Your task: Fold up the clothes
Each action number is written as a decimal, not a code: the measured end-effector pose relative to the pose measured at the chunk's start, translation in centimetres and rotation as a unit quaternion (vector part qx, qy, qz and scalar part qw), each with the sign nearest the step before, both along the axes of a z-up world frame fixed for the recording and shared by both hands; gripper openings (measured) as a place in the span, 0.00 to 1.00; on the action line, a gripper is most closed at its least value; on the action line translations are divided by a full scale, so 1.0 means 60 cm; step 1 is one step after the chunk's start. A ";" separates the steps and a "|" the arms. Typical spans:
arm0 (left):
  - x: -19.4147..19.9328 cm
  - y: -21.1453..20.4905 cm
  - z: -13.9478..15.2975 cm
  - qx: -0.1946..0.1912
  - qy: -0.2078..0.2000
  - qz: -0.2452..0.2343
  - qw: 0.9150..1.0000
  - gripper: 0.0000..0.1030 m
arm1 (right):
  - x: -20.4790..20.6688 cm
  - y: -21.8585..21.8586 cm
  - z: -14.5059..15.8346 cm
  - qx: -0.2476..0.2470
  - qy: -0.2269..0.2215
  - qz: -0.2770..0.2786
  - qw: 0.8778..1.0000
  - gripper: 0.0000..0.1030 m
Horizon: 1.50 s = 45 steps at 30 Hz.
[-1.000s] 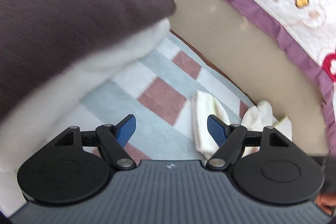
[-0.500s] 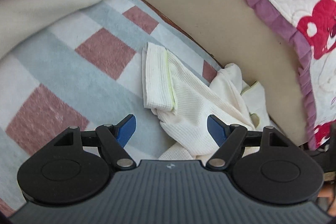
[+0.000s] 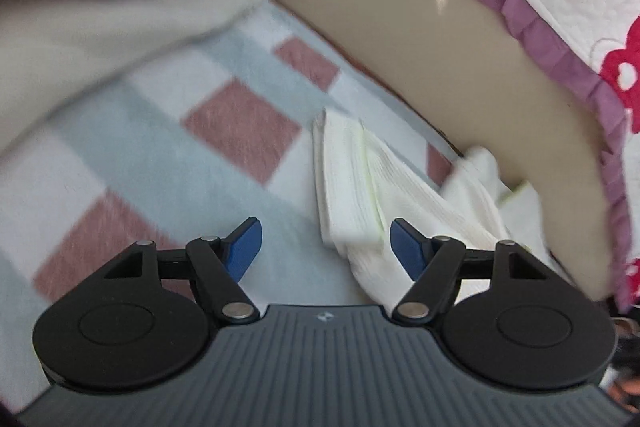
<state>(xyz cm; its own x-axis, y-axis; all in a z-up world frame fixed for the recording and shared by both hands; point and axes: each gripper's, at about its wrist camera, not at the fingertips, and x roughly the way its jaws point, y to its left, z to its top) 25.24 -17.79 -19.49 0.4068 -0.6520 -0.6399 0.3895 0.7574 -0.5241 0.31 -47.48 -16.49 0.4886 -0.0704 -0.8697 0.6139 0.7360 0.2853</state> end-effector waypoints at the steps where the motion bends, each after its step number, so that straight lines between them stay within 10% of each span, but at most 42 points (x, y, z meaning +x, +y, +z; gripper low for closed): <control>1: 0.002 -0.008 0.001 0.007 -0.010 -0.001 1.000 0.68 | -0.004 0.000 -0.005 0.001 0.002 -0.001 1.000 0.19; 12: 0.027 -0.065 0.000 0.037 -0.046 -0.033 0.998 0.74 | -0.015 0.002 -0.006 0.003 -0.012 0.016 1.000 0.21; 13: 0.027 -0.076 0.003 0.063 -0.058 -0.047 0.995 0.54 | -0.015 0.006 -0.008 0.001 -0.014 0.021 1.000 0.22; 14: 0.026 -0.087 0.006 0.090 -0.071 -0.061 0.992 0.10 | -0.016 0.009 -0.012 0.000 -0.018 0.024 1.000 0.23; 15: 0.023 -0.099 0.013 0.123 -0.091 -0.073 0.985 0.10 | -0.018 0.012 -0.017 0.000 -0.024 0.027 0.999 0.24; 19: -0.048 -0.102 0.116 0.260 -0.358 -0.060 0.895 0.08 | -0.028 0.018 -0.036 -0.001 -0.048 0.066 0.997 0.30; 22: -0.051 -0.064 0.207 0.282 -0.438 -0.035 0.853 0.08 | -0.041 0.012 -0.039 0.010 -0.065 0.072 0.995 0.30; 32: 0.153 0.131 0.413 0.369 -0.464 0.165 0.788 0.07 | -0.034 0.023 -0.034 0.009 -0.067 0.070 0.995 0.36; 36: 0.236 0.187 0.403 0.373 -0.426 0.202 0.799 0.08 | -0.024 0.054 -0.024 -0.001 -0.100 0.130 0.986 0.40; 39: 0.271 0.202 0.362 0.395 -0.376 0.218 0.809 0.31 | -0.006 0.096 -0.024 -0.042 -0.090 0.188 0.977 0.41; 45: 0.227 0.256 0.340 0.296 -0.349 0.240 0.856 0.75 | 0.006 0.141 -0.036 -0.097 -0.066 0.241 0.963 0.53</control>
